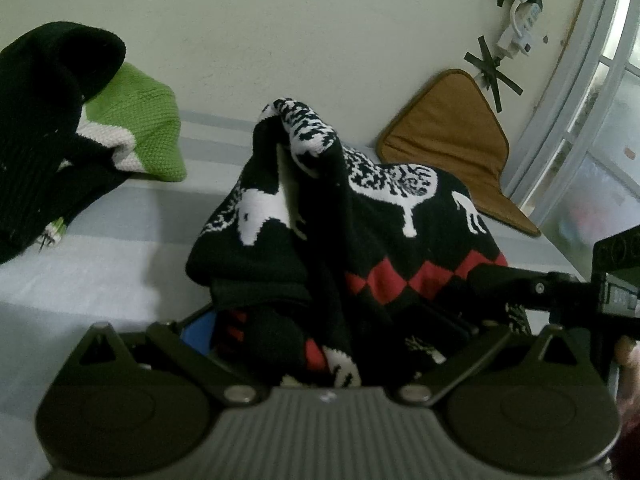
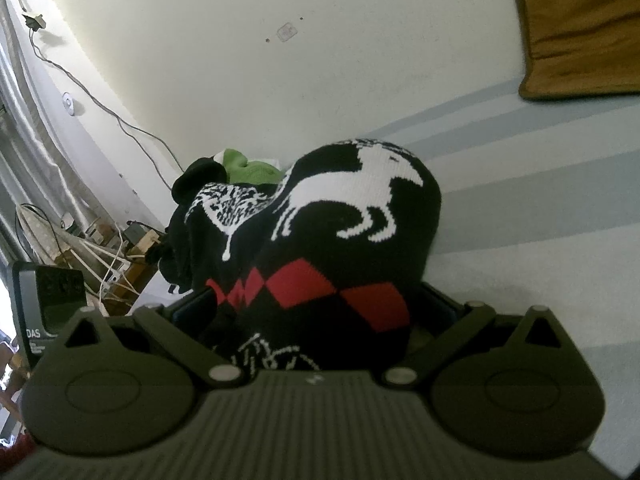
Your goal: Fold small clothes
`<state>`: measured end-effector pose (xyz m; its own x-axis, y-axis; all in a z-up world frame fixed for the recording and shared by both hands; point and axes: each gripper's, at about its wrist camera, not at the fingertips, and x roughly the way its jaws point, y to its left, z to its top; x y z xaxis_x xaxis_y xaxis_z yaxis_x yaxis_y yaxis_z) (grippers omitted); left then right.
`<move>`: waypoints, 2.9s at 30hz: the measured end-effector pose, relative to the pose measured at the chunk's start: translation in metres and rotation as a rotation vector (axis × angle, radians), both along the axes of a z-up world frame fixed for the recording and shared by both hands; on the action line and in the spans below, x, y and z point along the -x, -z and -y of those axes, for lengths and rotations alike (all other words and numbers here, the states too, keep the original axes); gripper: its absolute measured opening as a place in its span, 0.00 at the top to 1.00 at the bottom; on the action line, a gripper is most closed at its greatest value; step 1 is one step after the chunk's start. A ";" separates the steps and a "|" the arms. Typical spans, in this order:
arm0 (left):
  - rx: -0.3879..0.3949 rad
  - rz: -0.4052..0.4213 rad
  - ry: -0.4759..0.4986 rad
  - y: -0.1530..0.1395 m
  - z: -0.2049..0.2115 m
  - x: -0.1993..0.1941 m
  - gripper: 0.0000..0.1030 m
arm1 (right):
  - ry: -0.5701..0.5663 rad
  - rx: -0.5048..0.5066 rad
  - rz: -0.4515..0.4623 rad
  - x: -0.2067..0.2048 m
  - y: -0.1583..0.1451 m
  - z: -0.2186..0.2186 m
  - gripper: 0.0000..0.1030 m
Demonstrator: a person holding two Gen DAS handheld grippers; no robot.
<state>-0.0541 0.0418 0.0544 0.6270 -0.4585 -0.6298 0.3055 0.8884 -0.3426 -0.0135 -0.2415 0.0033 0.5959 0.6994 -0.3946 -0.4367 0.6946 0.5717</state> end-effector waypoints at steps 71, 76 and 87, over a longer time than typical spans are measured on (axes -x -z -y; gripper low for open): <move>0.073 0.015 -0.018 0.003 -0.010 0.002 0.00 | -0.009 -0.016 0.008 0.002 0.001 0.004 0.00; 0.078 0.014 -0.016 0.004 -0.010 0.002 0.00 | -0.009 -0.016 0.009 0.002 0.002 0.004 0.00; 0.081 0.015 -0.017 0.004 -0.011 0.002 0.00 | -0.009 -0.015 0.009 0.002 0.001 0.004 0.00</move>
